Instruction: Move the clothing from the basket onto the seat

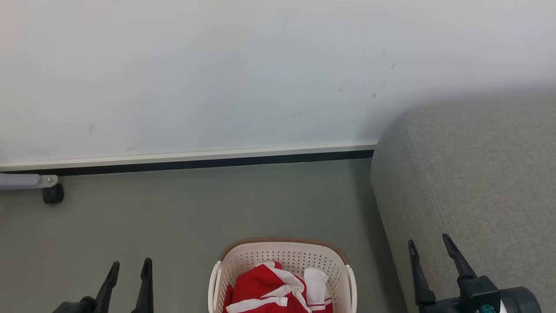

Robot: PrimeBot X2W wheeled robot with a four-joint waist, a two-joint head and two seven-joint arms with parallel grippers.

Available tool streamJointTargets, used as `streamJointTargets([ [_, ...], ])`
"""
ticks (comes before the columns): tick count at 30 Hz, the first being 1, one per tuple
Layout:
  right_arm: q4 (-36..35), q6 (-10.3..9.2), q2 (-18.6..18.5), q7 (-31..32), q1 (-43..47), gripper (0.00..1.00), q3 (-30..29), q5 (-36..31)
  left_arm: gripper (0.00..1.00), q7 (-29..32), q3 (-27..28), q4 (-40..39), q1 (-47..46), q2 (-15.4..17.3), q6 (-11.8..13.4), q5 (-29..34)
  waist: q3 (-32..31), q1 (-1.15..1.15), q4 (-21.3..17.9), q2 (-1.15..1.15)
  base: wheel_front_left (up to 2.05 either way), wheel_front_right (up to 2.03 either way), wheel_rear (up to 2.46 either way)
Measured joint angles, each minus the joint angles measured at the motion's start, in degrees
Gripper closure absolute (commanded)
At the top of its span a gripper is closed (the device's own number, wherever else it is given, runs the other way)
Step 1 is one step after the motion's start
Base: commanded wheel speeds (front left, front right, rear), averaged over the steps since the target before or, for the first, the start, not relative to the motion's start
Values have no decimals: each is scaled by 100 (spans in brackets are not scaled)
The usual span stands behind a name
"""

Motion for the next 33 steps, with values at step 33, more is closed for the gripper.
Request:
streamJointTargets([
  [33,-1184,-48,530,-42,-1059,0,4,-458,0,764,-1138,-211,-2039,491,-443,543,2308,2,-538,1,0,0,0],
])
